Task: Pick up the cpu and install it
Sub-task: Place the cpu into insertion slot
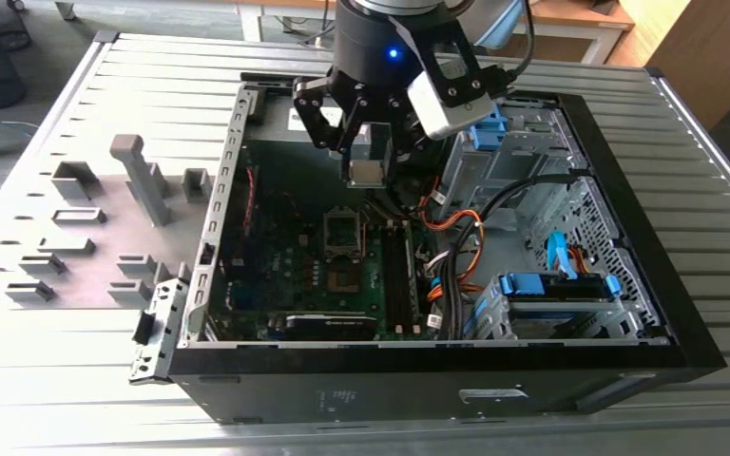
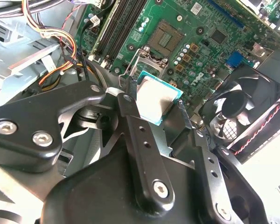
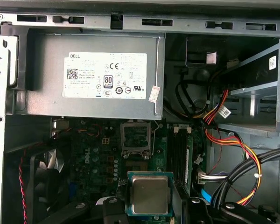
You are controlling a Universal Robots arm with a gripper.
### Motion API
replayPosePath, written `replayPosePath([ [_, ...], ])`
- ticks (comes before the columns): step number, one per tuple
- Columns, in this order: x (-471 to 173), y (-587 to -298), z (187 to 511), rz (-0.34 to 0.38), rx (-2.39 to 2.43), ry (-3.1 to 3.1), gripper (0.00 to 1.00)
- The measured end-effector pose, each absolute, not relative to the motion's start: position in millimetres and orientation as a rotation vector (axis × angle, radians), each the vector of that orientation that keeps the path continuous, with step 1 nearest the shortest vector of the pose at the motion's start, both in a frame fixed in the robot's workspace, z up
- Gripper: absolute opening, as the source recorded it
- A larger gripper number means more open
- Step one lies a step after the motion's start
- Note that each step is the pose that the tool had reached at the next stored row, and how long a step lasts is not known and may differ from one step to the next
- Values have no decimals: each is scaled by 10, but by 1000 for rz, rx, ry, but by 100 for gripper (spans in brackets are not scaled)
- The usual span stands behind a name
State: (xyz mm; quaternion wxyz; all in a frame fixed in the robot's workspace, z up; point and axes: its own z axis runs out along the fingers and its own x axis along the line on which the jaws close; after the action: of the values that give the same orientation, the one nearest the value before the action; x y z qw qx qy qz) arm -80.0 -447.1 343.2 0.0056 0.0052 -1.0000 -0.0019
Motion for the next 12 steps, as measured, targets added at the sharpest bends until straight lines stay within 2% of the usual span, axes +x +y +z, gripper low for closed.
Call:
replayPosePath([
  [12, -819, -4471, 3285, -6, 16, -3130, 47],
])
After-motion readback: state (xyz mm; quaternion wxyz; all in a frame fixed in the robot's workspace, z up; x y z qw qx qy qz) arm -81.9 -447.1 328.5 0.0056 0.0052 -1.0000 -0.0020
